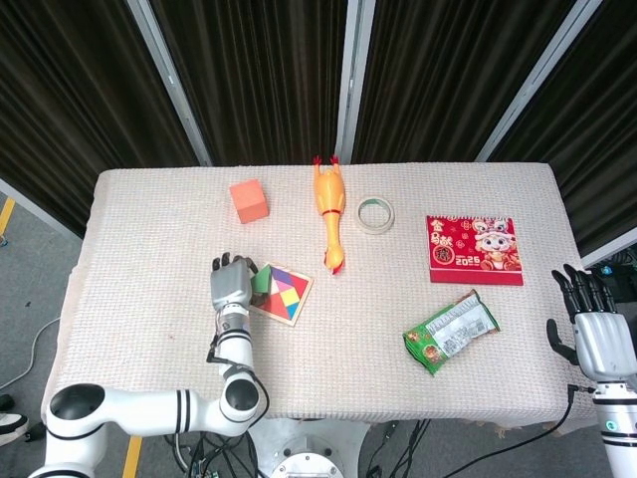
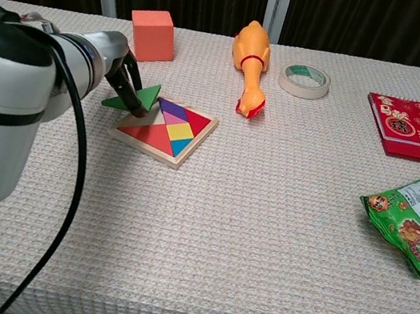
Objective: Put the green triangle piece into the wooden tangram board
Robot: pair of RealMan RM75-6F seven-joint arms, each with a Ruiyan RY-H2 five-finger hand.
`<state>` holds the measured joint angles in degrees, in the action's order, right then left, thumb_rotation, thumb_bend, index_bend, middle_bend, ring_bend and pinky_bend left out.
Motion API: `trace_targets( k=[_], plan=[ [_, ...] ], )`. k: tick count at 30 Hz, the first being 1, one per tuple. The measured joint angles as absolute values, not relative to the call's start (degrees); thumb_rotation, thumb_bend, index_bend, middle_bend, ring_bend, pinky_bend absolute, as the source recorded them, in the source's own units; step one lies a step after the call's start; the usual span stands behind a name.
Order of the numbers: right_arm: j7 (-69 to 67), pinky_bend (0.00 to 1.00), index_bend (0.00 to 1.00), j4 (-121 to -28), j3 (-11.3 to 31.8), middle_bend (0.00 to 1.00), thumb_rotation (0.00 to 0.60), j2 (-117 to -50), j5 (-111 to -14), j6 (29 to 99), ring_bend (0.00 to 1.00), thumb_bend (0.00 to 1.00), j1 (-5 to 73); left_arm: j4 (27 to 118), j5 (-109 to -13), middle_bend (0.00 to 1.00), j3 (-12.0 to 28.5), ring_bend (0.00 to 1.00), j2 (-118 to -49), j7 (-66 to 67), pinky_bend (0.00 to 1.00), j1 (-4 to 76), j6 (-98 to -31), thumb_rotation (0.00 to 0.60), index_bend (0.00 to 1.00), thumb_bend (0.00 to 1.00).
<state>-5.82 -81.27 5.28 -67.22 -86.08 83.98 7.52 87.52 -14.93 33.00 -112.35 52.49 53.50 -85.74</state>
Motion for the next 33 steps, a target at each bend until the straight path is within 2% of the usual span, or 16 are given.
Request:
trace_targets(
  k=[6,15,19,22,27,33],
  plan=[
    [-6.1,0.0,0.0,-80.8,5.2,0.0,0.6,-67.5,-86.0,83.9,0.0,0.44,7.5,86.7,-14.5,0.2,33.3,0.02,-113.4,52.7,0.04,54.0,-85.8,0.551,0.56,0.29],
    [-7.0,0.0,0.0,-80.1,5.2,0.0,0.6,-67.5,-86.0,84.1,0.0,0.43,7.3,85.0,-14.7,0.2,32.9,0.02,-114.9,52.5,0.04,54.3,-85.4,0.546,0.56,0.29],
    [-7.2,0.0,0.0,-79.8,5.1,0.0,0.6,-67.7,-85.9,83.8,0.0,0.44,7.4,84.6,-14.8,0.2,32.8,0.02,-115.1,52.5,0.04,54.1,-85.2,0.496,0.55,0.29],
    [-7.3,0.0,0.0,-79.6,5.0,0.0,0.6,-67.9,-85.9,83.7,0.0,0.43,7.4,84.6,-15.3,0.2,32.6,0.02,-115.1,52.2,0.04,53.9,-84.9,0.459,0.5,0.28],
    [-7.4,0.0,0.0,-79.5,5.1,0.0,0.6,-67.9,-85.9,83.8,0.0,0.44,7.4,84.7,-15.9,0.19,32.0,0.02,-114.9,51.7,0.04,53.3,-83.7,0.458,0.42,0.24],
    [-7.4,0.0,0.0,-79.4,5.1,0.0,0.6,-67.9,-85.8,83.8,0.0,0.44,7.3,84.5,-16.3,0.18,31.5,0.02,-114.8,51.4,0.04,52.7,-83.1,0.458,0.4,0.24]
  ],
)
